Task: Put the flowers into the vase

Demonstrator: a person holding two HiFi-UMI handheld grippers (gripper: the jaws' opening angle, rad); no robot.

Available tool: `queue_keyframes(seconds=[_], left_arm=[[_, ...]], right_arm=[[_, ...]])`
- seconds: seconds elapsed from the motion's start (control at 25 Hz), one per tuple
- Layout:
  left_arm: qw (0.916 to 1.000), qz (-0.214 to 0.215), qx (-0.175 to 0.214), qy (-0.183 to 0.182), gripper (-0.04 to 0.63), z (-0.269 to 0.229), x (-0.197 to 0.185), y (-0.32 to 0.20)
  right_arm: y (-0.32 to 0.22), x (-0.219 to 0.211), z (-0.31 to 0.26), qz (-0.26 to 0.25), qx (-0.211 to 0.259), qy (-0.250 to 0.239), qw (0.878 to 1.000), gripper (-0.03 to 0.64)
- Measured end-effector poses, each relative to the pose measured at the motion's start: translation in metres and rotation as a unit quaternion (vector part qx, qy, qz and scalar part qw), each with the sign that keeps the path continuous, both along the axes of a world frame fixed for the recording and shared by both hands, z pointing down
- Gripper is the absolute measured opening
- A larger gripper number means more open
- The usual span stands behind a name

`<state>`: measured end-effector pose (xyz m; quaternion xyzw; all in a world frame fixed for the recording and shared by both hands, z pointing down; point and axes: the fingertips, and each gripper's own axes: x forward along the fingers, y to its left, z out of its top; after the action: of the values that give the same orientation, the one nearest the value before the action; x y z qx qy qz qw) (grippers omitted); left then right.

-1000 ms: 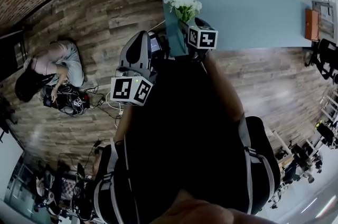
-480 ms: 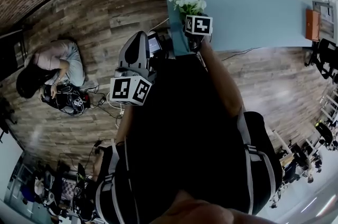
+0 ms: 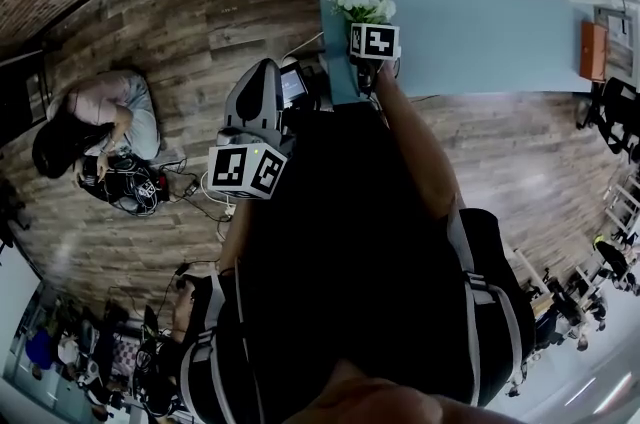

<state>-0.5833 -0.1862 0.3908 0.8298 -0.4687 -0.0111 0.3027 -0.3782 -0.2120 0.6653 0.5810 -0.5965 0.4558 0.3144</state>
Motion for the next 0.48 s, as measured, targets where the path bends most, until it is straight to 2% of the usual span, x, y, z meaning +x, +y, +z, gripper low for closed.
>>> queue_keyframes(seconds=[0.24, 0.48], left_arm=[[1.0, 0.0, 0.002, -0.001, 0.024, -0.001, 0.001, -0.001], [1.0, 0.001, 0.001, -0.003, 0.023, 0.0, 0.002, -0.003]], right_arm=[[-0.001, -0.002, -0.003, -0.008, 0.006, -0.021, 1.0, 0.159], [0.001, -0.001, -0.027, 0.0, 0.041, -0.07, 0.997, 0.137]])
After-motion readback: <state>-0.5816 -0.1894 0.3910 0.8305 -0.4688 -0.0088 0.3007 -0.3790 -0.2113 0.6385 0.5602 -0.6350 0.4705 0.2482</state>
